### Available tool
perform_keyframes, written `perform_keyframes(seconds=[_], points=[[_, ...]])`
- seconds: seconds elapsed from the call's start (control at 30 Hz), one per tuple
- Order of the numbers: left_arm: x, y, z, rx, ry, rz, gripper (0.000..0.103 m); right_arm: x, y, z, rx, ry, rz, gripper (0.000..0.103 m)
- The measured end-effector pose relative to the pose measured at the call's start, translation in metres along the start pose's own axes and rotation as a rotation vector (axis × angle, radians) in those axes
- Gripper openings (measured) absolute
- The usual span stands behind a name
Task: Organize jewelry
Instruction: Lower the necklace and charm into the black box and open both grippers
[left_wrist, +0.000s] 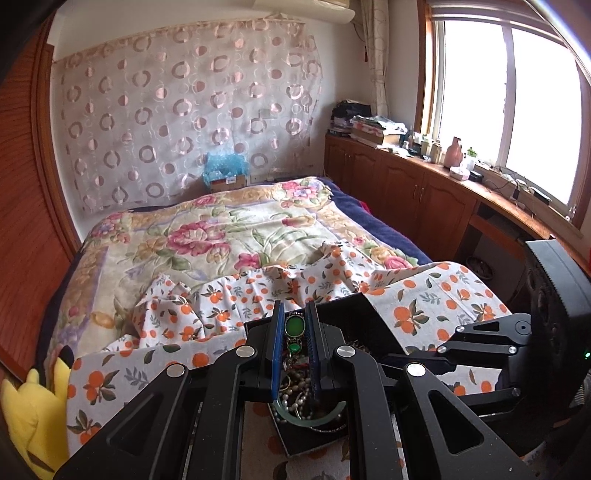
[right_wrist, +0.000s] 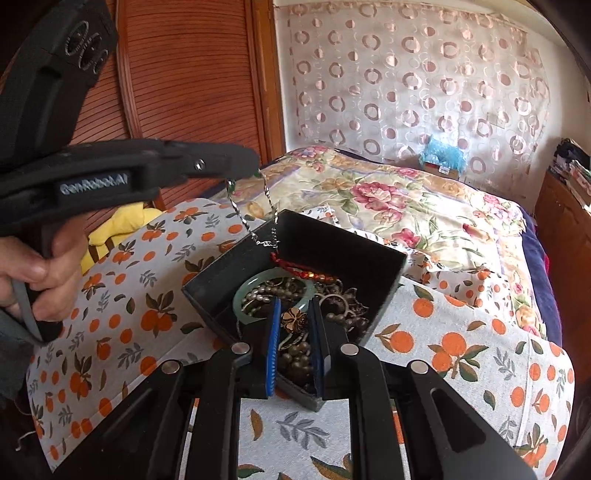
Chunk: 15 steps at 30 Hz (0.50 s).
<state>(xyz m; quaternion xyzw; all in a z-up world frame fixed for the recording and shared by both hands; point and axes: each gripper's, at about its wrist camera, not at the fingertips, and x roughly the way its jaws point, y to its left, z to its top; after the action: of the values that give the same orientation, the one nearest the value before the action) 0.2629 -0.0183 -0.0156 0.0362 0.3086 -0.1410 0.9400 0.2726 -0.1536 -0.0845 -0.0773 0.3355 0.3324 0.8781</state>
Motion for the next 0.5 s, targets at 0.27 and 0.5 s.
perform_keyframes(seconds=[0.27, 0.5], points=[[0.023, -0.005, 0.015, -0.012, 0.018, -0.031, 0.01, -0.003, -0.007, 0.002, 0.017, -0.011, -0.017, 0.027], [0.035, -0.017, 0.021, 0.005, 0.035, -0.064, 0.011, -0.02, -0.019, -0.002, 0.024, -0.027, -0.063, 0.027]])
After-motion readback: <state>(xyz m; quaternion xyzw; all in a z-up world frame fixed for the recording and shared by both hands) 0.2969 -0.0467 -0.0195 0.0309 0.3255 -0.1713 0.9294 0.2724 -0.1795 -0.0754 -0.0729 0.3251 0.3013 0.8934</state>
